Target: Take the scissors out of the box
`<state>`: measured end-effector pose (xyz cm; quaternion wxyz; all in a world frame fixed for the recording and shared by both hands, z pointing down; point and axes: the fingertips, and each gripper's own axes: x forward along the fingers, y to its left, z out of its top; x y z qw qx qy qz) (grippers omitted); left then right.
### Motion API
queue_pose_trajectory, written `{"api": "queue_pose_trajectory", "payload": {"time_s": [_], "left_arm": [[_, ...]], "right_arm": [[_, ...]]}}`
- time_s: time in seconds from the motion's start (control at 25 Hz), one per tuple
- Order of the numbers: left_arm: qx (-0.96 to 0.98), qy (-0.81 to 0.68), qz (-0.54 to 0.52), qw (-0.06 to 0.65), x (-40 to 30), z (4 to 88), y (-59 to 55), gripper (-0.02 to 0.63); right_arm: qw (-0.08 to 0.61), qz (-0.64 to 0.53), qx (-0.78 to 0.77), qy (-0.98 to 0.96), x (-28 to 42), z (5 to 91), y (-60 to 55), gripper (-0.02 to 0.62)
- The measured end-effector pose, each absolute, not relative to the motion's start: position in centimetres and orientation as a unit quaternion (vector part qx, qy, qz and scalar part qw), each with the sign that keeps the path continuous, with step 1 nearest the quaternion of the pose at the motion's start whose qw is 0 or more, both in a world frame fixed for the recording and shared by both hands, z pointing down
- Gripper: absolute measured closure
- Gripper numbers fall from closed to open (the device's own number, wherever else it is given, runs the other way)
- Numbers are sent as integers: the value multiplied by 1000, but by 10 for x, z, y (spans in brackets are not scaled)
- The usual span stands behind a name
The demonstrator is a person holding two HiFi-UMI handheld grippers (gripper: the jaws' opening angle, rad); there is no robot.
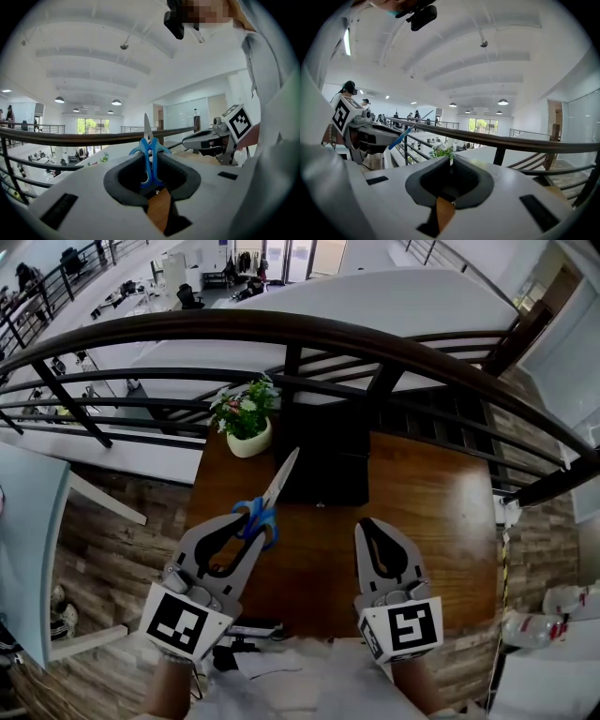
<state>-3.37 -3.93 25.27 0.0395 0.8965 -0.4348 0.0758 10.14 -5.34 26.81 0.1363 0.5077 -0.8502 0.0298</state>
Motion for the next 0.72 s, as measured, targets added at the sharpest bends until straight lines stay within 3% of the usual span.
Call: {"api": "queue_pose_trajectory", "payload": {"time_s": [0.72], "left_arm": [[904,-420,79,37,-30,254,-36,508]], "right_arm": [[137,21,499,-856,91,267,-48,546]]}}
